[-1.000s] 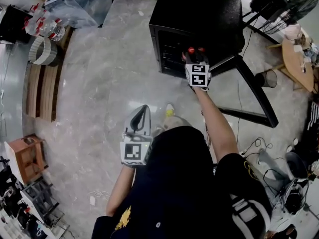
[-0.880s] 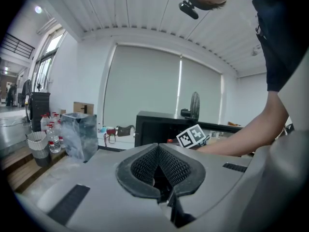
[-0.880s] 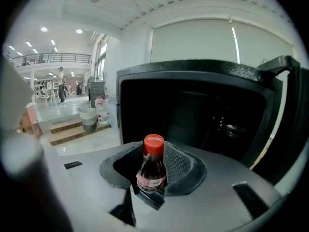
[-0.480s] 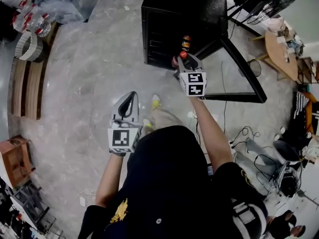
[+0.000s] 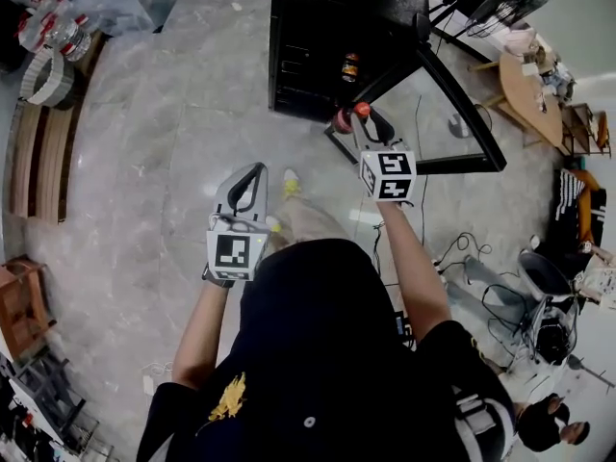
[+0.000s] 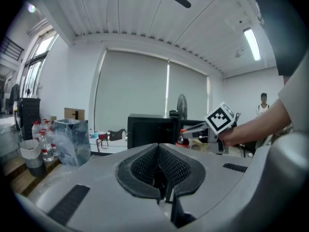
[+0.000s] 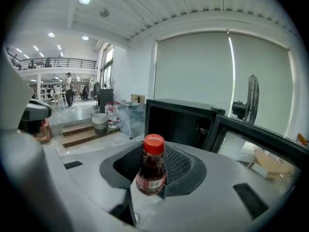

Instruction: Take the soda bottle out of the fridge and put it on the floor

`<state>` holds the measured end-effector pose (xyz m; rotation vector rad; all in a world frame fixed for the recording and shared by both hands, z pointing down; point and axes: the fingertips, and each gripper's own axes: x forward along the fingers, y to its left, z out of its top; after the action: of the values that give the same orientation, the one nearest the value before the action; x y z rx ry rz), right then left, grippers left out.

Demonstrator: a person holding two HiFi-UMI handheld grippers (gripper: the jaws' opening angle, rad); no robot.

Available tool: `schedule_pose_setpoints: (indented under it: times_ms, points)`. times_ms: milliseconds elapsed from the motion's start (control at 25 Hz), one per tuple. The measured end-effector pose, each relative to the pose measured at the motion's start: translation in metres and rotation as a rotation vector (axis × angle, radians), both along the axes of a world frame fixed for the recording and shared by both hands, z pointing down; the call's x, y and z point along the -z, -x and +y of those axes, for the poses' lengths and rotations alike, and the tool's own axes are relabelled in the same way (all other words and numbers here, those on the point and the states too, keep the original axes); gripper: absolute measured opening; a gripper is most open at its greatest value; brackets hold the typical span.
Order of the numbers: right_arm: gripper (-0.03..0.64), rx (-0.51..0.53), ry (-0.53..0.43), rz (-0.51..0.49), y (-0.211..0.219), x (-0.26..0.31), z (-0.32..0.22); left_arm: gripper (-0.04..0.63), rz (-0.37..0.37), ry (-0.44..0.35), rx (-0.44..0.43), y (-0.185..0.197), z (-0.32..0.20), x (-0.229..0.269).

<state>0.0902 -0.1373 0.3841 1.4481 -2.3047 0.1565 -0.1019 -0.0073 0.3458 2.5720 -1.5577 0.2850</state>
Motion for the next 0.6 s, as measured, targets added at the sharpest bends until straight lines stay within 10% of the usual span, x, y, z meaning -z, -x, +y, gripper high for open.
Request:
schedule_pose_setpoints:
  times_ms: [600]
  points:
    - [0.12, 0.084, -0.019, 0.001, -0.002, 0.033, 0.052, 0.018, 0.035, -0.059, -0.023, -0.024, 0.027, 0.011]
